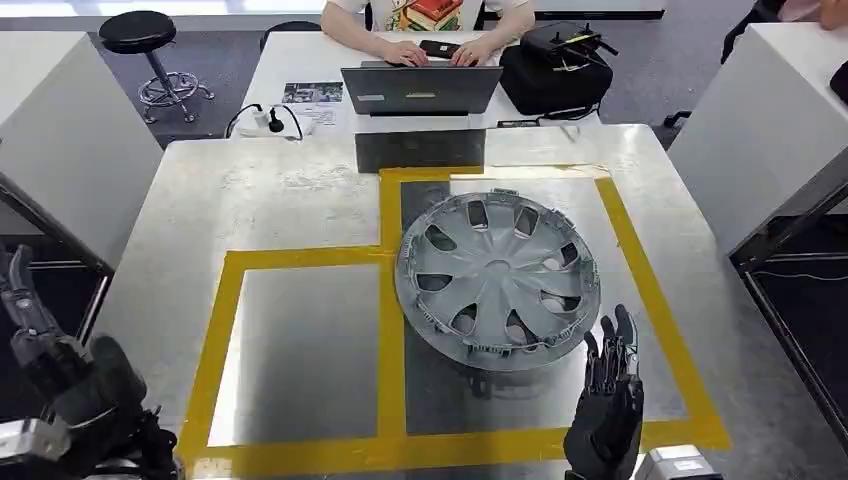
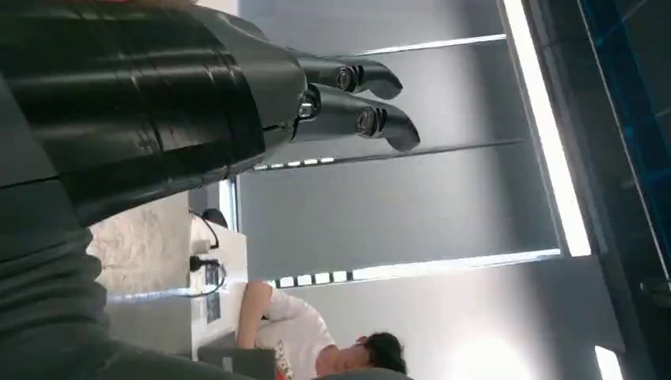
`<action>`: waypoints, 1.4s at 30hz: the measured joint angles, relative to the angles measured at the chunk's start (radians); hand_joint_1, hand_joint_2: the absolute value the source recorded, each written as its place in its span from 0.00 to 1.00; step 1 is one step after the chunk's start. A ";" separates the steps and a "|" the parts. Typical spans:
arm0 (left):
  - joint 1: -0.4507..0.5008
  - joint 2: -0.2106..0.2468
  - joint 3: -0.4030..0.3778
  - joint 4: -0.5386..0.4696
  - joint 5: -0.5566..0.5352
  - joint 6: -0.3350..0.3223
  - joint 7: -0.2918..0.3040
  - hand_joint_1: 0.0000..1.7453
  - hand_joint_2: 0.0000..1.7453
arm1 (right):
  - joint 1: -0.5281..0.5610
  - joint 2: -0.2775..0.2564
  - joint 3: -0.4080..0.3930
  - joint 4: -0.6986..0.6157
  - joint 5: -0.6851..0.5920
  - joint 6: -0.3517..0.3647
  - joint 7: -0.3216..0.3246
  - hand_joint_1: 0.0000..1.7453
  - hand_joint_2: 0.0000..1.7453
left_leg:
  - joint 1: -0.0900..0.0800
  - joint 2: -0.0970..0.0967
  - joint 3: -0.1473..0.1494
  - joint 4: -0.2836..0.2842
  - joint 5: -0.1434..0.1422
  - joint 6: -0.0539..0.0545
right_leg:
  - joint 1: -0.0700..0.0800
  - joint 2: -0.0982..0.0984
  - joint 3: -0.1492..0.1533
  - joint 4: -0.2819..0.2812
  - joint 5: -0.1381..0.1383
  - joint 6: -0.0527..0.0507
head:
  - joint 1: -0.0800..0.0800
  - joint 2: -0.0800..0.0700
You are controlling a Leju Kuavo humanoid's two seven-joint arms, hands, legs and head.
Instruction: Take the parts from the cabinet and place them on the table.
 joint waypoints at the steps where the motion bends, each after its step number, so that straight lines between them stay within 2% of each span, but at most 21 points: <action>1: -0.002 0.000 -0.001 0.000 -0.003 0.003 0.000 0.00 0.00 | 0.000 0.000 -0.002 0.000 -0.002 0.000 -0.004 0.00 0.00 | -0.002 0.005 0.009 -0.010 0.001 0.000 | 0.001 -0.001 -0.005 0.021 -0.015 0.004 | 0.005 0.000; 4: -0.002 0.000 -0.001 0.004 -0.006 0.013 0.009 0.00 0.00 | 0.002 0.000 -0.008 0.000 -0.003 0.000 -0.006 0.00 0.00 | -0.004 0.018 0.007 -0.006 -0.002 0.003 | -0.006 -0.001 -0.110 0.241 -0.122 0.014 | 0.026 0.000; 6: -0.003 0.000 -0.001 0.010 -0.006 0.015 0.025 0.00 0.00 | 0.007 0.000 -0.012 0.003 -0.003 0.000 -0.008 0.00 0.00 | -0.004 0.031 0.006 -0.001 -0.006 0.002 | -0.009 -0.002 -0.142 0.300 -0.123 0.020 | 0.031 0.000; 9: -0.006 0.000 -0.003 0.020 -0.014 0.024 0.068 0.00 0.00 | 0.009 0.000 -0.016 0.004 -0.006 0.000 -0.016 0.00 0.00 | -0.003 0.051 0.005 0.021 -0.022 -0.006 | -0.012 -0.030 -0.032 0.074 -0.002 0.020 | 0.042 0.000; 10: -0.006 0.000 -0.003 0.022 -0.009 0.028 0.080 0.00 0.00 | 0.008 0.000 -0.016 0.005 -0.006 0.000 -0.018 0.00 0.00 | -0.004 0.056 0.005 0.030 -0.028 -0.013 | -0.007 -0.072 -0.007 0.014 -0.010 0.012 | 0.047 0.000; 14: -0.013 -0.002 -0.004 0.030 0.002 0.035 0.098 0.00 0.00 | 0.015 0.000 -0.019 0.004 -0.004 0.000 -0.021 0.00 0.00 | -0.007 0.083 0.010 0.031 -0.032 -0.034 | 0.004 -0.034 -0.019 0.021 -0.008 -0.020 | 0.039 0.000; 15: -0.015 -0.002 -0.004 0.031 0.002 0.035 0.100 0.00 0.00 | 0.016 0.001 -0.019 0.004 -0.004 0.000 -0.021 0.00 0.00 | -0.005 0.086 0.012 0.032 -0.038 -0.042 | -0.003 -0.025 0.003 0.011 -0.001 -0.029 | 0.039 0.000; 18: -0.016 -0.001 -0.006 0.032 0.002 0.035 0.103 0.00 0.00 | 0.016 0.002 -0.021 0.004 -0.004 0.000 -0.021 0.00 0.00 | -0.001 0.012 -0.058 0.186 -0.134 -0.047 | -0.008 0.000 0.002 0.005 0.011 -0.044 | 0.015 0.000; 20: -0.016 -0.001 -0.007 0.036 0.002 0.036 0.104 0.00 0.00 | 0.018 0.002 -0.021 0.005 -0.004 0.000 -0.021 0.00 0.00 | -0.001 0.005 -0.131 0.337 -0.184 -0.050 | -0.006 0.021 -0.002 0.006 0.011 -0.044 | 0.003 0.000; 21: -0.016 -0.001 -0.007 0.037 0.002 0.036 0.104 0.00 0.00 | 0.019 0.003 -0.021 0.005 -0.004 0.000 -0.021 0.00 0.00 | -0.001 0.005 -0.144 0.355 -0.178 -0.050 | -0.006 0.032 -0.002 0.007 0.011 -0.044 | 0.002 0.000; 22: -0.016 -0.001 -0.007 0.039 0.002 0.036 0.104 0.00 0.00 | 0.019 0.003 -0.021 0.005 -0.004 0.000 -0.021 0.00 0.00 | -0.001 0.005 -0.134 0.328 -0.150 -0.049 | -0.008 0.044 -0.001 0.008 0.010 -0.042 | -0.001 0.000; 24: -0.016 -0.001 -0.008 0.039 0.002 0.036 0.104 0.00 0.00 | 0.019 0.004 -0.022 0.005 -0.004 0.000 -0.021 0.00 0.00 | 0.006 -0.017 -0.056 0.157 -0.054 -0.050 | -0.013 0.074 0.000 0.016 0.005 -0.033 | -0.010 0.000; 26: -0.016 -0.001 -0.009 0.041 0.002 0.036 0.105 0.00 0.00 | 0.017 0.004 -0.024 0.004 -0.004 0.000 -0.021 0.00 0.00 | 0.018 -0.104 -0.011 0.061 -0.061 -0.054 | -0.009 0.096 -0.015 0.034 -0.005 -0.015 | -0.023 0.000; 30: -0.019 -0.002 -0.010 0.042 0.002 0.036 0.118 0.00 0.00 | 0.023 0.004 -0.027 0.004 -0.003 0.000 -0.021 0.00 0.00 | 0.014 -0.062 -0.004 0.068 -0.056 -0.027 | -0.022 0.136 -0.047 0.029 0.006 0.015 | -0.018 0.000; 32: -0.019 -0.002 -0.012 0.042 0.002 0.036 0.134 0.00 0.00 | 0.022 0.004 -0.032 0.004 -0.002 0.000 -0.021 0.00 0.00 | 0.009 -0.035 -0.003 0.067 -0.057 -0.012 | -0.011 0.035 -0.070 0.089 -0.031 0.016 | 0.005 0.000; 34: -0.019 -0.001 -0.013 0.042 0.003 0.039 0.160 0.00 0.00 | 0.024 0.004 -0.034 0.004 0.002 0.000 -0.021 0.00 0.00 | -0.003 -0.003 -0.004 0.067 -0.059 -0.001 | -0.011 0.004 -0.151 0.258 -0.111 0.015 | 0.019 0.000; 36: -0.019 -0.001 -0.019 0.045 0.000 0.040 0.183 0.00 0.00 | 0.030 0.004 -0.037 0.005 0.005 0.000 -0.021 0.00 0.00 | -0.014 0.025 -0.005 0.067 -0.062 0.004 | -0.008 0.000 -0.193 0.354 -0.138 0.009 | 0.028 0.000; 39: -0.019 -0.003 -0.021 0.044 -0.057 0.045 0.183 0.00 0.00 | 0.036 0.004 -0.041 0.005 0.011 0.000 -0.021 0.00 0.00 | -0.029 0.059 -0.002 0.067 -0.063 0.007 | 0.010 -0.010 -0.100 0.189 -0.051 -0.022 | 0.038 0.000; 40: -0.019 -0.006 -0.021 0.039 -0.081 0.045 0.172 0.00 0.00 | 0.035 0.004 -0.042 0.004 0.016 0.000 -0.021 0.00 0.00 | -0.031 0.070 0.001 0.067 -0.064 0.007 | 0.027 -0.044 -0.042 0.087 -0.017 -0.045 | 0.041 0.000; 41: -0.019 -0.009 -0.022 0.036 -0.090 0.045 0.166 0.00 0.00 | 0.034 0.004 -0.042 0.003 0.018 0.000 -0.021 0.00 0.00 | -0.031 0.075 0.002 0.067 -0.064 0.007 | 0.039 -0.078 -0.026 0.045 -0.022 -0.059 | 0.039 0.000; 42: -0.019 -0.010 -0.023 0.033 -0.095 0.045 0.159 0.00 0.00 | 0.033 0.004 -0.042 0.003 0.018 0.000 -0.019 0.00 0.00 | -0.036 0.080 0.002 0.067 -0.065 0.006 | 0.037 -0.080 -0.023 0.044 -0.027 -0.059 | 0.034 0.000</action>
